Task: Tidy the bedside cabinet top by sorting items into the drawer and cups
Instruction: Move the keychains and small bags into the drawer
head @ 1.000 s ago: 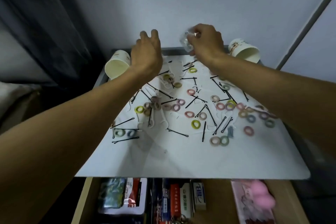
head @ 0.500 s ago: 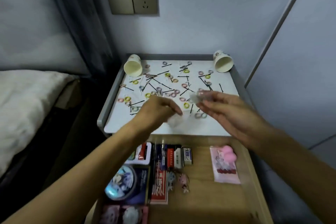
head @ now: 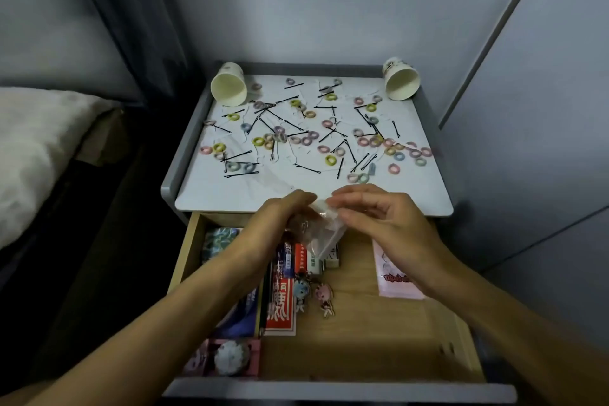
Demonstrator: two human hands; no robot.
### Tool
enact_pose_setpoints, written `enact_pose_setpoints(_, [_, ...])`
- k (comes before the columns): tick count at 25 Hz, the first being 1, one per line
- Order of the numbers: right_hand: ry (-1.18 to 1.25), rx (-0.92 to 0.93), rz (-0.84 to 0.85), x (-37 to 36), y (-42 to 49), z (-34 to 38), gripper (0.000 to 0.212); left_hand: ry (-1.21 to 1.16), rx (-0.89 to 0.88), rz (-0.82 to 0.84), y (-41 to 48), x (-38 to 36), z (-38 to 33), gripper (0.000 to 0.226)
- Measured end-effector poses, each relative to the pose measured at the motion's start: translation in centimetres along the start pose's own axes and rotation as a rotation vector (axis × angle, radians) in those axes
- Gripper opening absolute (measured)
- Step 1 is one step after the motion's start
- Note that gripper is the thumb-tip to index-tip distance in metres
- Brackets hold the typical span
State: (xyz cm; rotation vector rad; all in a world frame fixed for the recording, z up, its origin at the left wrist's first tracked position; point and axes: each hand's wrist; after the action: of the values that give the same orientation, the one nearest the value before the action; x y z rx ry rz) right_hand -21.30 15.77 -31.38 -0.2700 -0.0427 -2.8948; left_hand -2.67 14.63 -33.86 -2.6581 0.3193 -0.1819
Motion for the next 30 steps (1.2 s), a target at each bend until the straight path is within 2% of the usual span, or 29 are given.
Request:
enact_pose_setpoints(4, [-0.112, 0.001, 0.026, -0.7, 0.5, -0.6, 0.028, 0.010, -0.032, -0.019, 0.2, 0.0, -0.7, 0.033])
enact_pose_setpoints(9, [-0.086, -0.130, -0.031, -0.2, 0.6, -1.1, 0.032, 0.023, -0.079, -0.088, 0.3, 0.0, -0.3, 0.026])
enact_pose_setpoints(13, [0.056, -0.282, 0.039, 0.0, 0.3, -1.1, 0.022, 0.100, -0.100, -0.049, 0.2, 0.0, -0.1, 0.018])
enact_pose_setpoints(18, [-0.010, -0.274, 0.055, -0.1, 0.4, -2.3, 0.009, 0.187, -0.056, 0.058, -0.2, -0.4, 0.0, 0.015])
enact_pose_setpoints(21, [-0.166, -0.311, 0.033, 0.6, 0.2, -4.5, 0.009, 0.273, -0.058, -0.014, 0.1, 0.3, 0.5, 0.008])
enact_pose_setpoints(24, [-0.346, -0.427, -0.049, 1.6, -0.7, -8.7, 0.009, 0.431, -0.028, -0.039, 0.1, 1.3, 1.3, 0.021])
enact_pose_setpoints(26, [-0.384, -0.478, -0.122, 1.5, -0.9, -10.8, 0.011, 0.495, -0.016, -0.017, -0.2, 1.6, 1.7, 0.029])
enact_pose_setpoints(28, [-0.480, -0.425, -0.117, 0.5, -0.3, -11.3, 0.014, 0.491, -0.027, -0.030, -0.3, 1.8, 1.9, 0.030])
enact_pose_setpoints(30, [-0.716, -0.307, -0.074, -0.3, 0.4, -11.2, 0.022, 0.453, -0.022, -0.051, -0.4, 1.8, 2.1, 0.029])
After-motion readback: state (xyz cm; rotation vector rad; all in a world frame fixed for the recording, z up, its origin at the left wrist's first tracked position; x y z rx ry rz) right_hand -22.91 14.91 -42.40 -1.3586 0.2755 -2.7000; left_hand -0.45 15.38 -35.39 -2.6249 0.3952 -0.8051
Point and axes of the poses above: each hand's wrist, its own y-axis towards the middle knuckle, its own x-axis out of the back of the hand, z = x × y, and after that the axes turned 5 degrees about x, right-handed
